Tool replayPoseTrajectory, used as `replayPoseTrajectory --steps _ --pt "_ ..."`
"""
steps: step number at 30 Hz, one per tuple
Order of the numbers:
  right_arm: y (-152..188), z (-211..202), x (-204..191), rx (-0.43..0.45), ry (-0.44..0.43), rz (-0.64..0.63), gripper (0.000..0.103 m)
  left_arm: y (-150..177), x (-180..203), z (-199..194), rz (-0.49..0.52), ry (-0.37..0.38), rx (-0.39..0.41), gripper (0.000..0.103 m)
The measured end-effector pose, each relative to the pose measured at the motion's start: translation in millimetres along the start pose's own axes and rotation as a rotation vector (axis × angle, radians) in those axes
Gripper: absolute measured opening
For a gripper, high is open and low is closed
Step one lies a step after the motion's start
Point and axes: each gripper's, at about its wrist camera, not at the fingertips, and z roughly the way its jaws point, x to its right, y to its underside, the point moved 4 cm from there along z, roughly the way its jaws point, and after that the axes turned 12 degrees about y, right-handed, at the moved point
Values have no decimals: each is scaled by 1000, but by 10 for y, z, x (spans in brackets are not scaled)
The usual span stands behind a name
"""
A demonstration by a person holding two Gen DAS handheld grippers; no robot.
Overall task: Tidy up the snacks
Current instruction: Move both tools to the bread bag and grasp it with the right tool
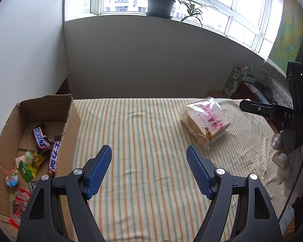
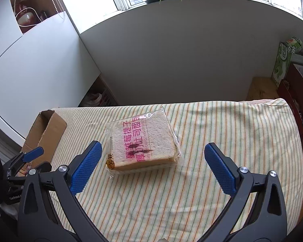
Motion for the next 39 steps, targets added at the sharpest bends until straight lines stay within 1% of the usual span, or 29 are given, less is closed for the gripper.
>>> replayPoseTrajectory --steps 6,14,17,20,21,22,23,24,26,27,28,30,33,39 --pt "-7 243 33 -39 -31 -18 103 -37 141 302 -6 40 -42 77" --pt "-60 504 -81 -86 -63 -70 102 -159 357 651 -34 128 -83 76" --pt "-72 562 -85 -98 -78 -69 97 -180 465 786 -21 148 -105 76" --pt "-61 629 -89 -120 -85 -69 93 -178 508 908 -30 168 -132 76" --pt "-50 650 -94 -127 -88 -72 88 -174 512 944 -36 173 -141 76" --pt "-36 667 -94 -136 -97 -72 86 -171 511 974 -41 174 -147 76" --pt "-21 688 -100 -149 -108 -72 79 -169 505 998 -46 177 -150 70" --pt "-4 706 -103 -160 -115 -73 74 -163 497 1023 -47 180 -159 59" --pt "12 707 -90 -157 -113 -72 73 -145 492 1066 -48 187 -177 52" --pt "15 706 -87 -158 -118 -69 71 -141 491 1075 -51 198 -179 48" --pt "18 700 -76 -158 -119 -66 69 -153 505 1081 -52 208 -179 46" --pt "34 685 -68 -168 -135 -56 61 -167 547 1077 -36 216 -178 34" --pt "68 630 -71 -173 -135 -62 58 -177 612 1066 3 195 -177 34" --pt "167 526 -213 -173 -124 -82 53 -139 591 959 19 174 -169 34"
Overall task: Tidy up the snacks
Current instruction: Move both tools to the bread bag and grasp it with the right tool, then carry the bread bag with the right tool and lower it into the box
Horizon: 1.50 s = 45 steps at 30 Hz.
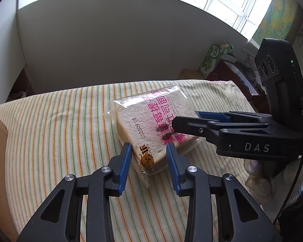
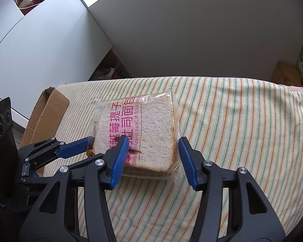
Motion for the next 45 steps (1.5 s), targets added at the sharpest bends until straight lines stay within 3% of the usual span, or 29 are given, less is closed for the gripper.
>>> replayPoseTrajectory --steps 11,26,45 --pt "100 -337 -516 39 -2 -56 53 154 -20 -454 24 -43 47 34" --pt "52 -695 -1762 107 -16 -193 53 350 -351 -1463 -4 -109 177 34" --pt "62 -506 -3126 96 -90 -351 53 741 -1137 -2346 -109 -219 270 34"
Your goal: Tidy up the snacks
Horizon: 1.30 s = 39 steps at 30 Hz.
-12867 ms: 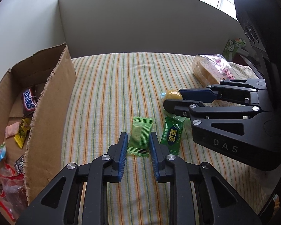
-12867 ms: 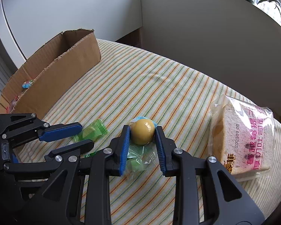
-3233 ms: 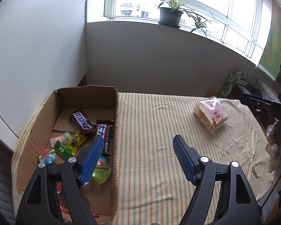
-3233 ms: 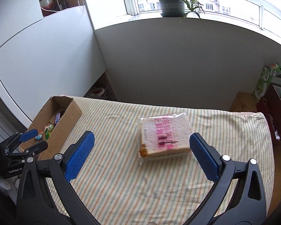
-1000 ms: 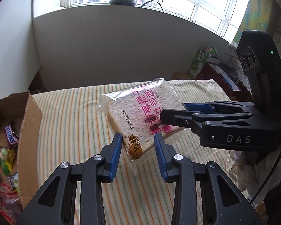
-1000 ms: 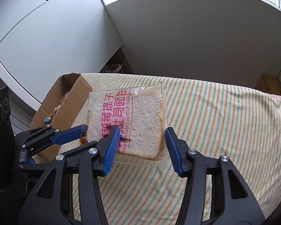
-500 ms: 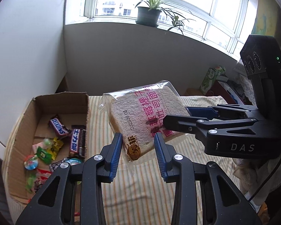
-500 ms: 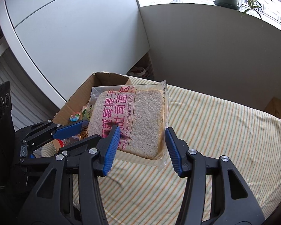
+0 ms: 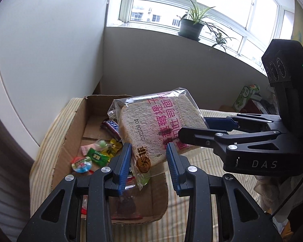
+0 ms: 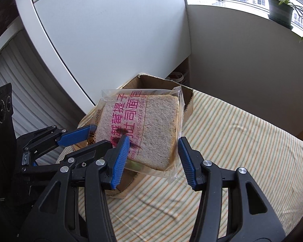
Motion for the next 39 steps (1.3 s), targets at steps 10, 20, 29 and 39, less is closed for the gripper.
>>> replayPoseTrajectory --steps 10,20,29,39 --pt "-41 314 -330 -40 -29 -38 52 94 -352 -54 -37 -55 -10 34" --pt "-38 421 -333 -58 -31 -45 52 186 -511 -25 -38 -101 -33 27" --pt "-15 371 -338 -49 -22 -54 52 202 -508 -82 -34 -114 -25 27" --pt "43 176 -317 -18 -3 -60 52 220 -415 -214 -14 -140 -4 27"
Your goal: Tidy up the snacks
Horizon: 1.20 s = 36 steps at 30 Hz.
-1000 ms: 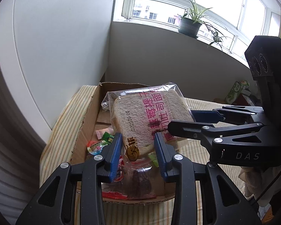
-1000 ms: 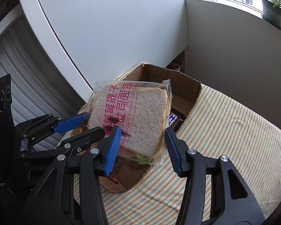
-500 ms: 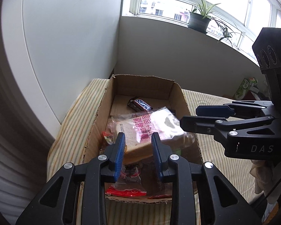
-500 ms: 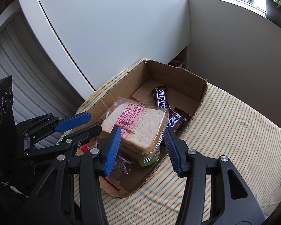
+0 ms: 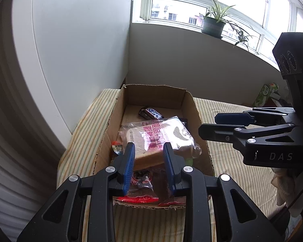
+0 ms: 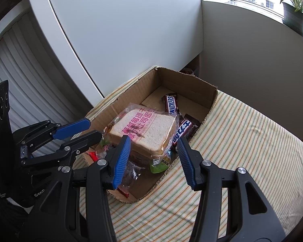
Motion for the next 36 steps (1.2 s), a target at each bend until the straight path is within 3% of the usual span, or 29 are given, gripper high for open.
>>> replayPoseTrajectory --steps 7,11,16,18,23,27,36 --pt "117 -269 11 61 37 -10 53 61 78 -121 8 -17 23 28" --pt "211 -418 28 100 55 -9 74 97 113 -210 6 -34 50 48" --pt "306 -610 55 160 93 6 87 160 161 -340 6 -61 90 69" --pt "360 -709 48 191 106 7 95 184 166 -388 2 -70 103 70" --pt "519 -933 -18 263 192 -13 102 221 178 -484 -2 -88 125 71" --pt "679 -1058 -83 294 237 -17 103 266 221 -557 4 -97 132 71" --pt "888 -1163 -29 300 228 60 103 340 217 -716 -16 -134 158 72"
